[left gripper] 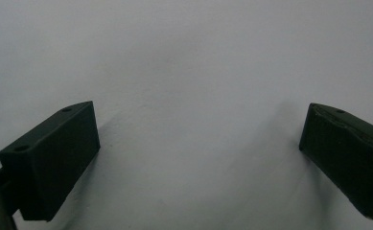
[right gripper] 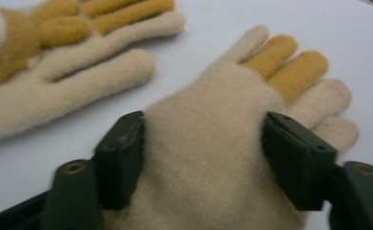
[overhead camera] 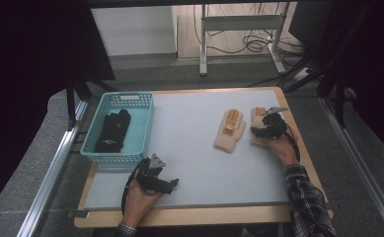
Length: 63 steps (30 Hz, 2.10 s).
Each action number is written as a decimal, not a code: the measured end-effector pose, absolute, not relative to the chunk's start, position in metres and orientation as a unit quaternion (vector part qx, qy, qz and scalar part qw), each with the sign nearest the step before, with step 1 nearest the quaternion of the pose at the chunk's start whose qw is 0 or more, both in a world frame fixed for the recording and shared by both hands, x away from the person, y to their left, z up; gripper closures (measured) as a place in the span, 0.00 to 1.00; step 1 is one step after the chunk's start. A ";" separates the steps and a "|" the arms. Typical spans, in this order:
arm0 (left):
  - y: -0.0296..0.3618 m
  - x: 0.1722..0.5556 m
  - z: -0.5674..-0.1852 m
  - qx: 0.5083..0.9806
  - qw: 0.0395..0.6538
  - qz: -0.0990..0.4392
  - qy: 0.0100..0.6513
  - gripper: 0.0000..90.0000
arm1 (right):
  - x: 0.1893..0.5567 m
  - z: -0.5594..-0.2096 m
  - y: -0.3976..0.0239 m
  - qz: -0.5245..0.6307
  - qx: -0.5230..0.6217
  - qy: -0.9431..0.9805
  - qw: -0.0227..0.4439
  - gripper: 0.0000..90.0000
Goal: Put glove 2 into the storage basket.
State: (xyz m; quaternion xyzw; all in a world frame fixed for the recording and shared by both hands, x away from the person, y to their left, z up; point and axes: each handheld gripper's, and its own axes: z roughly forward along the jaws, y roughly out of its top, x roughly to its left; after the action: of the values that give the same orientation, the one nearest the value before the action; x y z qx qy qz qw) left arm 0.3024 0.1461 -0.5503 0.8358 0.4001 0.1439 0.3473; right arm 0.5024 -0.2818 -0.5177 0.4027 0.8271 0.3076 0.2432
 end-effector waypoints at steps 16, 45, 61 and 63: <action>0.146 0.303 -0.550 0.837 0.347 0.145 0.398 0.01 | 0.487 -0.505 -0.281 0.337 0.426 0.808 0.230 0.63; 0.146 0.303 -0.550 0.837 0.346 0.146 0.398 0.01 | 0.375 -0.442 -0.230 0.427 0.323 0.819 0.209 0.70; 0.146 0.302 -0.550 0.836 0.347 0.146 0.398 0.01 | 0.336 -0.467 -0.155 0.426 0.262 0.855 0.136 0.73; 0.146 0.302 -0.550 0.837 0.347 0.146 0.398 0.01 | 0.336 -0.477 -0.147 0.424 0.261 0.858 0.126 0.73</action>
State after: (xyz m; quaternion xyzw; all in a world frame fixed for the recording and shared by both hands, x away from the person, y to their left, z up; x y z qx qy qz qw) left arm 0.3025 0.1462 -0.5502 0.8367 0.3980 0.1463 0.3465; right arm 0.3361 -0.1472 -0.4772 0.2606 0.8582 0.4239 0.1264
